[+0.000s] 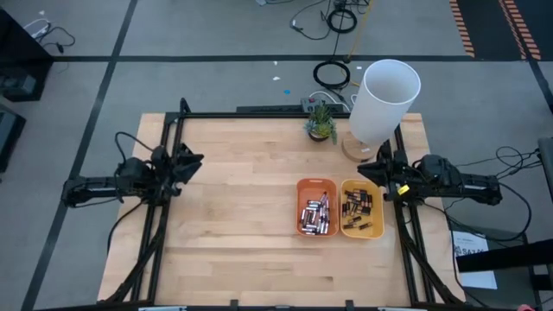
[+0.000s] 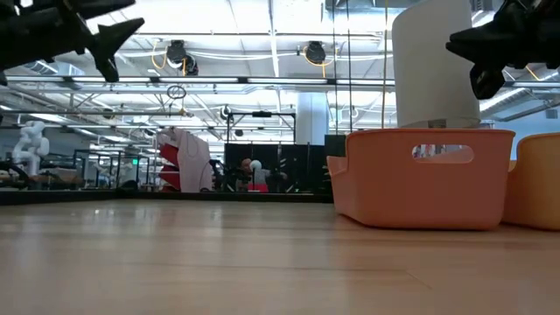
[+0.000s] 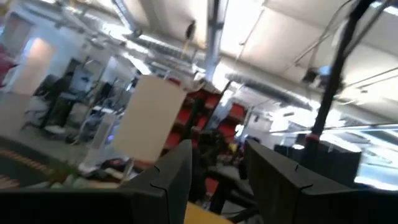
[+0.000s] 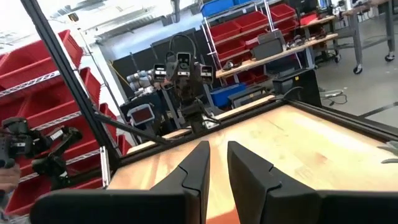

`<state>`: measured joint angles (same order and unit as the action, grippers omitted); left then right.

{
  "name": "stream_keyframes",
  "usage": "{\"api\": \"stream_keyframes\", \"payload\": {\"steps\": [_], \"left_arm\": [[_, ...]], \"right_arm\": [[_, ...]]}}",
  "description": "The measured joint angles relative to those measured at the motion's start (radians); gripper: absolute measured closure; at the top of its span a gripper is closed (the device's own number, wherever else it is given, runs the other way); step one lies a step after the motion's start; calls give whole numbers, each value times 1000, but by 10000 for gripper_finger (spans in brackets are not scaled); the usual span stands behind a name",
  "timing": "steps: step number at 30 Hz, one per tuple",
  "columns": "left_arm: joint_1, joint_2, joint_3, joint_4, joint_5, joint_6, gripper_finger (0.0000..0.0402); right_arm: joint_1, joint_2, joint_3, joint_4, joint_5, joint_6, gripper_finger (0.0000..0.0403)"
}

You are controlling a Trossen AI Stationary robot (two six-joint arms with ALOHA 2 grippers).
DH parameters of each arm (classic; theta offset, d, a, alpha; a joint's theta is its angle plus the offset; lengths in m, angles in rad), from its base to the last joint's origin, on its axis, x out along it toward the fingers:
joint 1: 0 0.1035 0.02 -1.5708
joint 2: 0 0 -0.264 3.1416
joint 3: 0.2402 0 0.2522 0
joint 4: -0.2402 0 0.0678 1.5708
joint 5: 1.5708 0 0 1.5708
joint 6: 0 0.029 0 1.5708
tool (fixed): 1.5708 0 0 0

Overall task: Sort batteries
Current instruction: Return to Home Position

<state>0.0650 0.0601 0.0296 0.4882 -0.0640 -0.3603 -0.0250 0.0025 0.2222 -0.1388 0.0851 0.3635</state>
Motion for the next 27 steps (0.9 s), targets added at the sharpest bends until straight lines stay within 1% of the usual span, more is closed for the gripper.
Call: {"api": "stream_keyframes", "payload": {"steps": [6,10,12,16,22,25,27], "left_arm": [[0,0,0,-76,-76,1,245],[1,0,0,-142,-81,-28,245],[1,0,0,-159,-71,-54,245],[1,0,0,-173,-64,-69,245],[1,0,0,-195,-53,-100,245],[1,0,0,-199,-48,-108,245],[1,0,0,-232,-48,-113,245]], "right_arm": [[0,0,0,-8,41,-17,355],[0,0,0,-72,40,-8,355],[0,0,-4,-77,19,5,355],[1,0,-48,-8,-30,25,355],[1,0,-143,127,-38,37,355],[1,0,-169,142,-39,64,355],[1,0,-182,144,-39,82,355]]}}
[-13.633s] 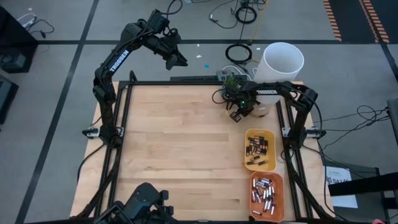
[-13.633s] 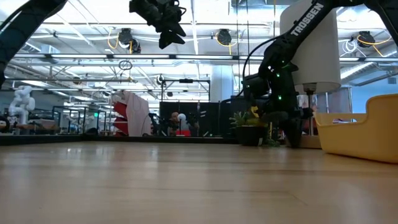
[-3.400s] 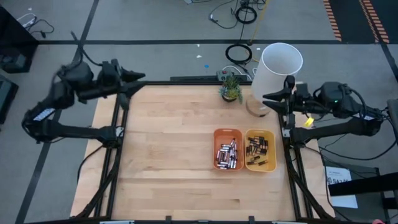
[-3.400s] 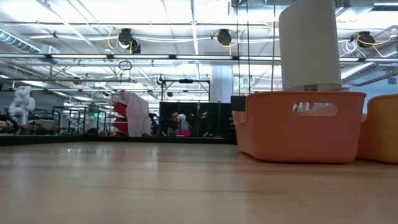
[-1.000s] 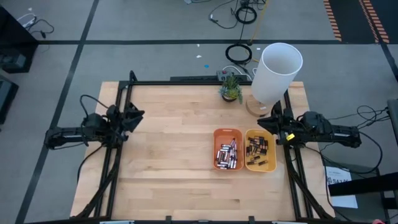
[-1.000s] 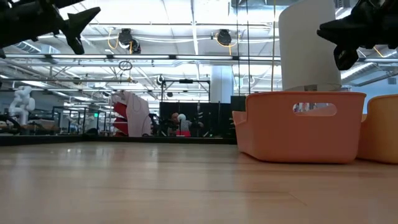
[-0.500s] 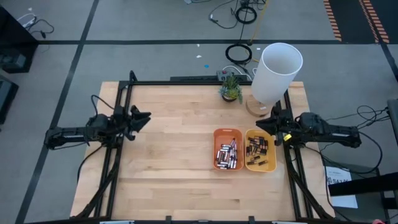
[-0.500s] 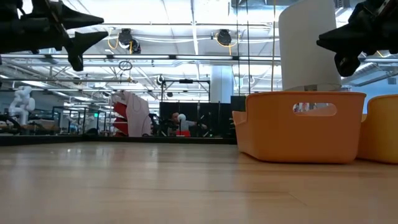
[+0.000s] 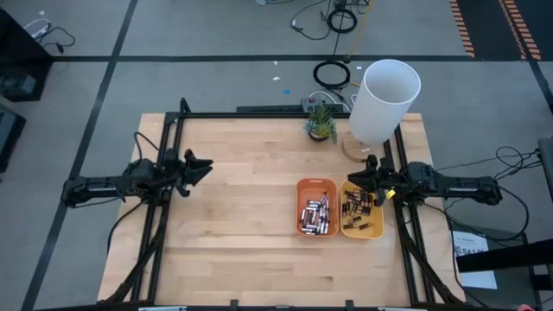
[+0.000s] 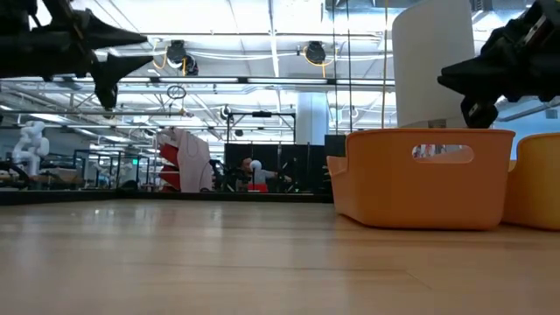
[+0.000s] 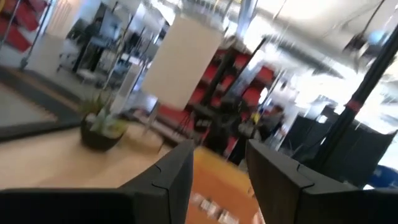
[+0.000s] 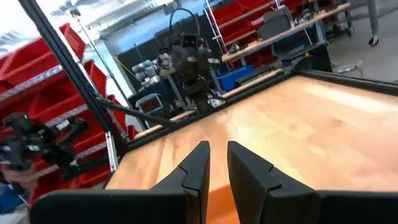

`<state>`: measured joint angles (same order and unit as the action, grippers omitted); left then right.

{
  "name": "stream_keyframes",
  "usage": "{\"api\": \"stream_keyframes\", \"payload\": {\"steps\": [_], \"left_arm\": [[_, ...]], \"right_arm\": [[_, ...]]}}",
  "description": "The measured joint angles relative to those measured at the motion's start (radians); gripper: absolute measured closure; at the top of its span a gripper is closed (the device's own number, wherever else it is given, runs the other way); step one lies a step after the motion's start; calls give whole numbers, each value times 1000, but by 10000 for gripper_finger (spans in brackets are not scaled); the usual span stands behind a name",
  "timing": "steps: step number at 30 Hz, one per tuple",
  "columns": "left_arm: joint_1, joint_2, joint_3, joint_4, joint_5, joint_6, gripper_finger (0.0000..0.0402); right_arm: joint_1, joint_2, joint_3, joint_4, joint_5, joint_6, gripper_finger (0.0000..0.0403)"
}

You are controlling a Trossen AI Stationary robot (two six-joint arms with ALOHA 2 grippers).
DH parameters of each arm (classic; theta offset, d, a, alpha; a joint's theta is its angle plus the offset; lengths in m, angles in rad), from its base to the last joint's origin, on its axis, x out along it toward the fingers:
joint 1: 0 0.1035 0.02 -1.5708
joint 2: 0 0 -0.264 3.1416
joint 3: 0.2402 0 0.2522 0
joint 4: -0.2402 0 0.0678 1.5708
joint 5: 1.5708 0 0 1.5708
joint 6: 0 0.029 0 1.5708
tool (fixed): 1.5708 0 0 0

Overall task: Sort batteries
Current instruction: Return to Home Position

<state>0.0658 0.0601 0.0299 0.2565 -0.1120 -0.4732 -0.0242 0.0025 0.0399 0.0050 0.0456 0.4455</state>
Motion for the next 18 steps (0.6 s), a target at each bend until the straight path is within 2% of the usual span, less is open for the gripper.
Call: {"api": "stream_keyframes", "payload": {"steps": [8,14,16,18], "left_arm": [[0,3,0,-198,4,15,245],[-1,4,0,-277,43,241,245],[0,6,2,-290,14,244,245],[0,14,2,-280,-49,244,245]], "right_arm": [[0,0,-26,45,-23,-31,355],[0,6,-26,13,-53,76,355],[0,11,-26,14,-81,65,355],[0,11,-26,17,-95,-17,355]]}}
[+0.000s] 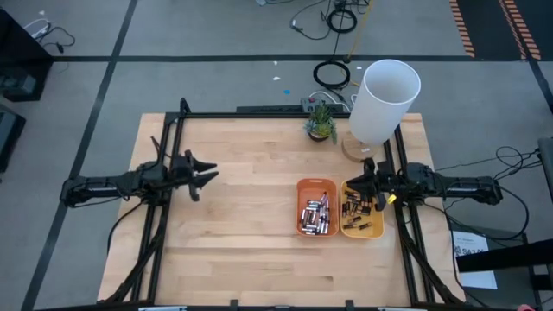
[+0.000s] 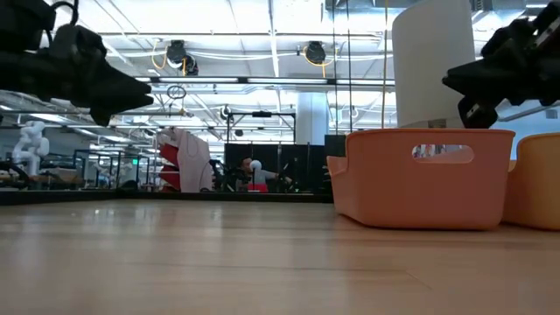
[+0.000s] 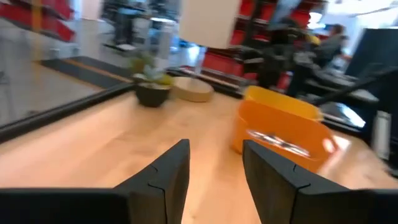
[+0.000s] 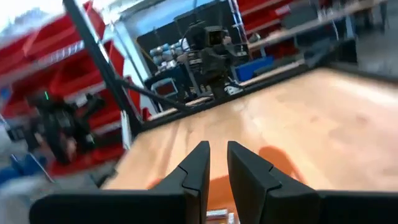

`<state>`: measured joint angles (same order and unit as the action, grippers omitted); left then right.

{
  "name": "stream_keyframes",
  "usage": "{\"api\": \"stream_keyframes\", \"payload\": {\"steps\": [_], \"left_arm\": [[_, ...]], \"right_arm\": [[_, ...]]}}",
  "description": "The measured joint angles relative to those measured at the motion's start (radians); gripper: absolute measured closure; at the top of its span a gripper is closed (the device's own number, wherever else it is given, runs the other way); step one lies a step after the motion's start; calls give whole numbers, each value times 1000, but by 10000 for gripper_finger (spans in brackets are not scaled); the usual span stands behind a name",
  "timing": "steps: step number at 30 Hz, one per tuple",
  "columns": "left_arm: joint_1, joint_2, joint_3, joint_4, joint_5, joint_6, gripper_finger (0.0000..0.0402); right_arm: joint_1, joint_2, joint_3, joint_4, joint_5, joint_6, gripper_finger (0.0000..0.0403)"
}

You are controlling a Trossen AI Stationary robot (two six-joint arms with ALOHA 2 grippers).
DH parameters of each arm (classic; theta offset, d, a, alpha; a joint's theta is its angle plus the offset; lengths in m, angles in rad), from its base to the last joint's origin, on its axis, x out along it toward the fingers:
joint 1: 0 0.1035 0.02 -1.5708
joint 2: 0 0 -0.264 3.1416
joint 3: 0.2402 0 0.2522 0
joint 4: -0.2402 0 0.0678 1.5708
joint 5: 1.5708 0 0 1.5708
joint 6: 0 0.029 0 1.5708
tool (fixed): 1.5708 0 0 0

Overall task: Sort batteries
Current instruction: Return to Home Position

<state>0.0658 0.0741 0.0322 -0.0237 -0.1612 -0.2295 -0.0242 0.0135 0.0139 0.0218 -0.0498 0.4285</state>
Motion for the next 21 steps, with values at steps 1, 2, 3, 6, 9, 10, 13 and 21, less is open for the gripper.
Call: {"api": "stream_keyframes", "payload": {"steps": [1,2,3,6,9,10,13,21], "left_arm": [[0,0,0,3,-23,1,245],[0,0,0,5,-47,6,245],[0,-1,0,7,-66,9,245],[0,0,0,8,-80,5,245],[0,0,0,8,-76,3,245],[0,0,0,8,-76,3,245],[0,0,0,8,-76,3,245],[0,0,0,8,-71,2,245]], "right_arm": [[0,0,0,1,-6,-52,355],[0,0,0,1,-6,-101,355],[0,0,0,1,-5,-141,355],[0,0,0,1,-5,-234,355],[0,0,0,1,-5,-257,355],[0,0,0,1,-5,-257,355],[0,1,0,1,-4,-257,355],[0,1,0,2,-4,-257,355]]}}
